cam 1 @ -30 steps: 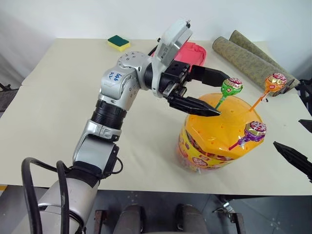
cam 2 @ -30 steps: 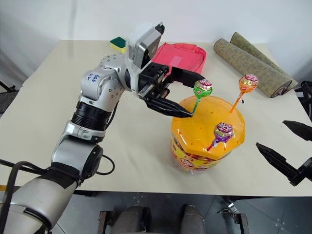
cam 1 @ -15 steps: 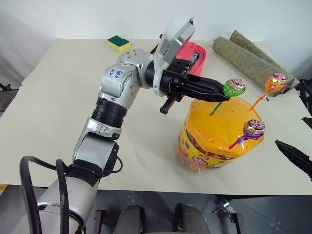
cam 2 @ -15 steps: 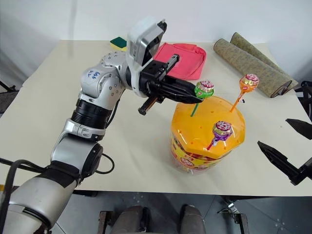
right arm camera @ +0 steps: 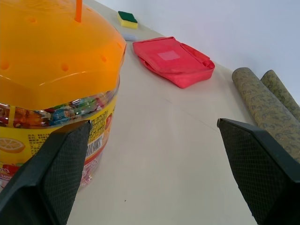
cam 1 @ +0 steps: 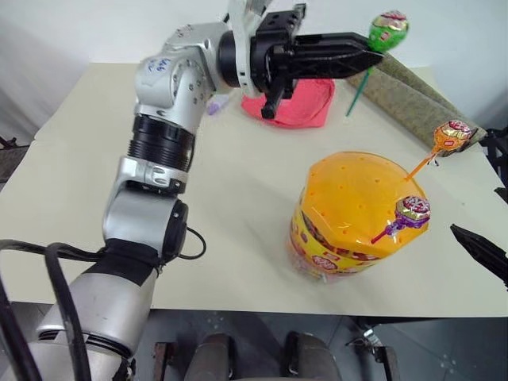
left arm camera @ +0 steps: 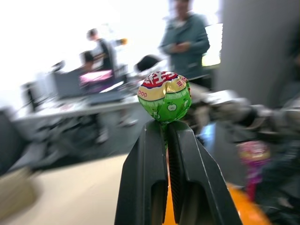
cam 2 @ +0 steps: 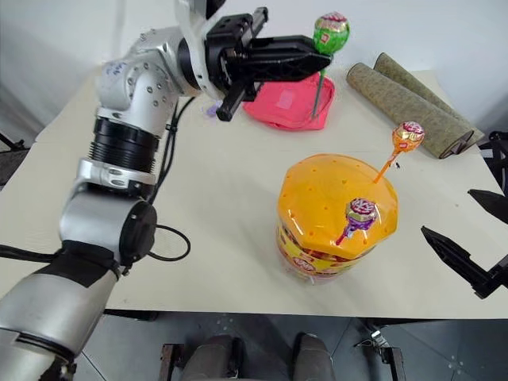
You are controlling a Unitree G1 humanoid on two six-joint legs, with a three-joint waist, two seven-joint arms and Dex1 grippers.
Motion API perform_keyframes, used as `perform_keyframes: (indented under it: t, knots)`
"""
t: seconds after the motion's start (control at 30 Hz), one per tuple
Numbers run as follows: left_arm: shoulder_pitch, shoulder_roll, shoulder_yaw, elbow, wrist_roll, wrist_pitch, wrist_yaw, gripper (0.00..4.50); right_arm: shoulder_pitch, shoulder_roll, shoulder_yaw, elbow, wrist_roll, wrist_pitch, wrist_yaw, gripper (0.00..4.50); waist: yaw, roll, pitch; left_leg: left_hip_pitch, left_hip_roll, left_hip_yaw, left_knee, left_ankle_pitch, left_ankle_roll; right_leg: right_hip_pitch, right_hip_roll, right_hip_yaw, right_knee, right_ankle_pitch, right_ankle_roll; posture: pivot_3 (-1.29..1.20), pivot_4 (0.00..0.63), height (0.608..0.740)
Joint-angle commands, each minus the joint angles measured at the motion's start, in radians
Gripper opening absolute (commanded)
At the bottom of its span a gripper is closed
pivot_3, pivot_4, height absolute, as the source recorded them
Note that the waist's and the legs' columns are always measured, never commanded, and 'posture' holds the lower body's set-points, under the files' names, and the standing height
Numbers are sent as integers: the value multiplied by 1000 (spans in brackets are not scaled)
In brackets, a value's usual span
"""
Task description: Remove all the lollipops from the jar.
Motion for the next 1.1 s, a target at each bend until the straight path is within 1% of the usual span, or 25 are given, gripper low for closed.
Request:
perform_keyframes:
  t: [0.03, 0.1, 0.23, 0.37, 0.53, 0.67, 0.87, 1.03, 1.1]
  knots:
    - [1, 56, -35, 31, 102, 44, 97, 16, 2, -14, -21, -6, 18, -10, 0, 4500, -1, 0, 0, 0, 0, 0, 0, 0, 0, 0, 0, 0, 0, 0, 0, 0, 150, 740]
    - [32, 87, -76, 29, 157, 72, 115, 16, 1, -16, -19, -3, 17, -10, 1, 4500, -1, 0, 0, 0, 0, 0, 0, 0, 0, 0, 0, 0, 0, 0, 0, 0, 150, 740]
    - [111, 153, -153, 9, 257, 189, 179, 16, -6, -24, -10, 6, 16, -9, 1, 4500, 0, 0, 0, 0, 0, 0, 0, 0, 0, 0, 0, 0, 0, 0, 0, 0, 150, 740]
    - [220, 253, -241, -16, 370, 365, 264, 16, 5, -25, -7, 12, 12, -8, 17, 4500, -3, 0, 0, 0, 0, 0, -1, 0, 0, -1, 0, 0, 1, 0, 0, 0, 150, 740]
    - [292, 348, -247, -22, 429, 514, 345, 16, 14, -21, -6, 20, 7, -14, 27, 4500, -3, -3, 2, 0, 0, 1, -1, 0, 0, -2, 0, 1, 1, 0, 0, 0, 150, 740]
    - [326, 376, -239, 3, 457, 586, 418, 16, 6, -17, 20, 26, -4, -21, 27, 4500, 5, -4, 2, 0, 0, 0, 0, 0, 0, -2, 0, 1, 2, 0, 0, 0, 150, 740]
    - [312, 359, -220, 55, 456, 665, 473, 16, -28, -31, 63, 47, -17, -31, 31, 4500, 5, -4, 2, -1, -1, 0, 1, 0, 0, -1, -1, 1, 2, 0, 0, 0, 150, 740]
    - [301, 369, -225, 25, 439, 669, 447, 1325, -47, -41, 71, 62, -23, -31, 39, 4500, -2, -5, 2, 0, -1, 0, 0, 0, 0, -2, -1, 1, 3, 0, 0, 0, 150, 740]
    - [300, 379, -234, -1, 437, 672, 433, 1969, -49, -44, 68, 65, -23, -31, 43, 4500, -2, -5, 2, 0, -1, 1, 1, 0, 0, -2, -1, 1, 3, 0, 0, 0, 150, 740]
